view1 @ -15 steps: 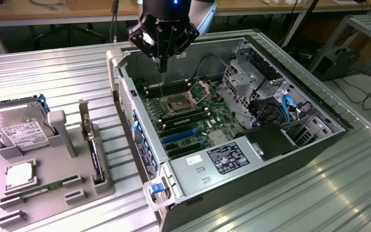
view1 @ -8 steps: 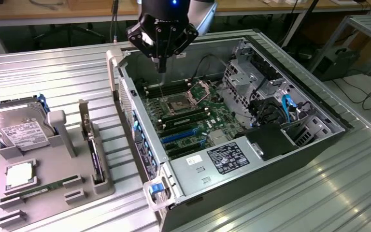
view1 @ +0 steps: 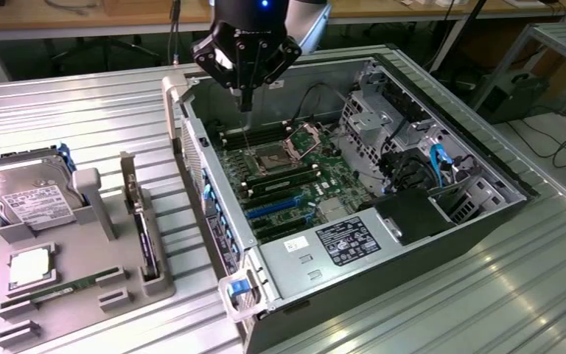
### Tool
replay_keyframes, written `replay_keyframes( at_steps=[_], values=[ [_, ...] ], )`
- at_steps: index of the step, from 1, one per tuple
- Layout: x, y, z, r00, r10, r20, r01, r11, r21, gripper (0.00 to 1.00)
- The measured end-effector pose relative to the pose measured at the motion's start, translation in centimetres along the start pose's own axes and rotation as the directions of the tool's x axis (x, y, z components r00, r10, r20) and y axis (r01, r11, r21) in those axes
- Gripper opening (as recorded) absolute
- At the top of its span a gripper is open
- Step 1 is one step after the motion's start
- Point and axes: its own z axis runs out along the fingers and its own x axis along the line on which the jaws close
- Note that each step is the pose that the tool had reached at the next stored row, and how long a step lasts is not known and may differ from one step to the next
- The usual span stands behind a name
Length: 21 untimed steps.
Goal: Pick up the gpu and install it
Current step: 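Reach for the gpu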
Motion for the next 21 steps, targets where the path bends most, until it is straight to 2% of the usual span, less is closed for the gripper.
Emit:
replay_keyframes(
  at_steps=[21],
  values=[
    [0.43, -0.13, -0.02, 1.0, 0.0, -0.0003, 0.0, 1.0, 0.0001, 0.11]
  ],
)
